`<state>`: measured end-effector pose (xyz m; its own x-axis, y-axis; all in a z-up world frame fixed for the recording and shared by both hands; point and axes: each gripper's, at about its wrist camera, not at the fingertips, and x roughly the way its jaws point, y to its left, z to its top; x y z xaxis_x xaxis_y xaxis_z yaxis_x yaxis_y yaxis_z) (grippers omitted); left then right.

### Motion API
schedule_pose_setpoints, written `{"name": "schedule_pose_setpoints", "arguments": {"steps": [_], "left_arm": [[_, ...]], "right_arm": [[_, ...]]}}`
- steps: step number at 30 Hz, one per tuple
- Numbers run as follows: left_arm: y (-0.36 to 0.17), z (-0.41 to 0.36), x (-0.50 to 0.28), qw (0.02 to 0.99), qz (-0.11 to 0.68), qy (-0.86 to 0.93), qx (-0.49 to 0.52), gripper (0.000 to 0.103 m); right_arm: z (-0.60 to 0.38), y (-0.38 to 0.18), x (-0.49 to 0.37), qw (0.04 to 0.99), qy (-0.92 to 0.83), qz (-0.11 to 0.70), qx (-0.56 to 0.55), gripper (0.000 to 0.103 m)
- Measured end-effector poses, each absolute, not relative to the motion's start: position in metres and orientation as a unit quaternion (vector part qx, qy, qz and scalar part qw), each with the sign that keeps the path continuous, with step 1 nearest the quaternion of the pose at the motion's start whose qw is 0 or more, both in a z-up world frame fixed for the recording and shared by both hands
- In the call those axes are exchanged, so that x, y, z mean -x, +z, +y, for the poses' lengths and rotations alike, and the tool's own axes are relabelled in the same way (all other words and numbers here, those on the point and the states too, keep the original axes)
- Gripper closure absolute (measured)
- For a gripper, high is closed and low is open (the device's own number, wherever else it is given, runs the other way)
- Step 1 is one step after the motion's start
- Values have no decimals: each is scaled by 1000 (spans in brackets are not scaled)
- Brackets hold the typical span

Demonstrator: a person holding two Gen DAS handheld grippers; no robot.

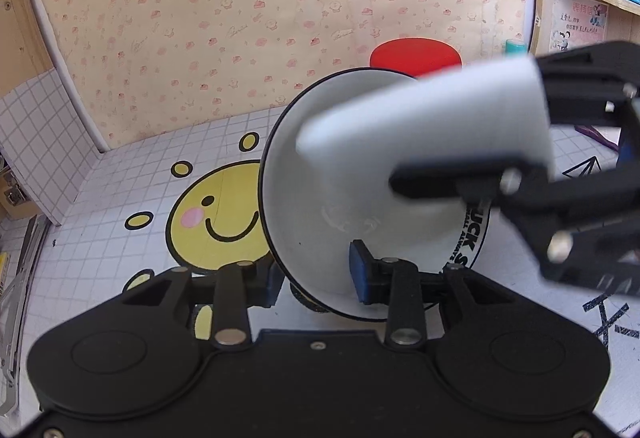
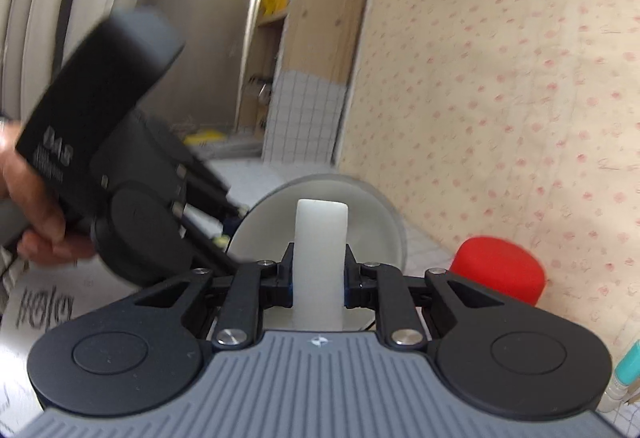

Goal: Clean bowl

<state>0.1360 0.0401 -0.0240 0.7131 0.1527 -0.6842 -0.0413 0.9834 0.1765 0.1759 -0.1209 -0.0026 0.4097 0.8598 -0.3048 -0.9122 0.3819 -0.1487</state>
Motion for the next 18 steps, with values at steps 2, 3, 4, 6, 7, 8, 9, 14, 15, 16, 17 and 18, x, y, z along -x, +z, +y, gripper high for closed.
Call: {"name": "schedule_pose_setpoints", "arguments": {"steps": [2, 3, 4, 6, 7, 8, 9, 14, 15, 16, 17, 18], "left_arm": [[-25, 38, -136, 922, 375, 54, -76, 65], [-25, 38, -136, 923, 374, 54, -76, 65], [-25, 37, -136, 923, 374, 54, -76, 64], [-25, 37, -136, 923, 374, 53, -75, 64], [-25, 37, -136, 923, 374, 50, -74, 64], [-24, 36, -136, 923, 375, 48, -72, 64], [-24, 35, -135, 923, 374, 48, -74, 64], [-25, 36, -137, 925, 371, 61, -47, 52], [-26, 37, -138, 926, 370, 62, -37, 52], [-27, 39, -138, 928, 366, 64, -18, 52], [-29, 42, -138, 930, 362, 65, 5, 52], [-31, 44, -138, 931, 360, 64, 25, 52]], "right_arm": [[-122, -3, -177, 834, 522, 87, 155, 82], [-121, -4, -178, 836, 516, 89, 163, 82], [-120, -5, -179, 838, 510, 90, 170, 82], [-117, -9, -179, 834, 512, 98, 182, 82], [-115, -12, -180, 831, 513, 106, 187, 82], [-112, -14, -180, 827, 515, 117, 193, 82], [-109, -16, -181, 823, 516, 127, 198, 82], [-102, -27, -184, 811, 520, 170, 208, 82], [-103, -28, -183, 809, 521, 174, 208, 82], [-104, -28, -183, 810, 520, 173, 209, 82], [-105, -28, -183, 811, 519, 173, 207, 82], [-106, -28, -183, 812, 518, 173, 206, 82]]}}
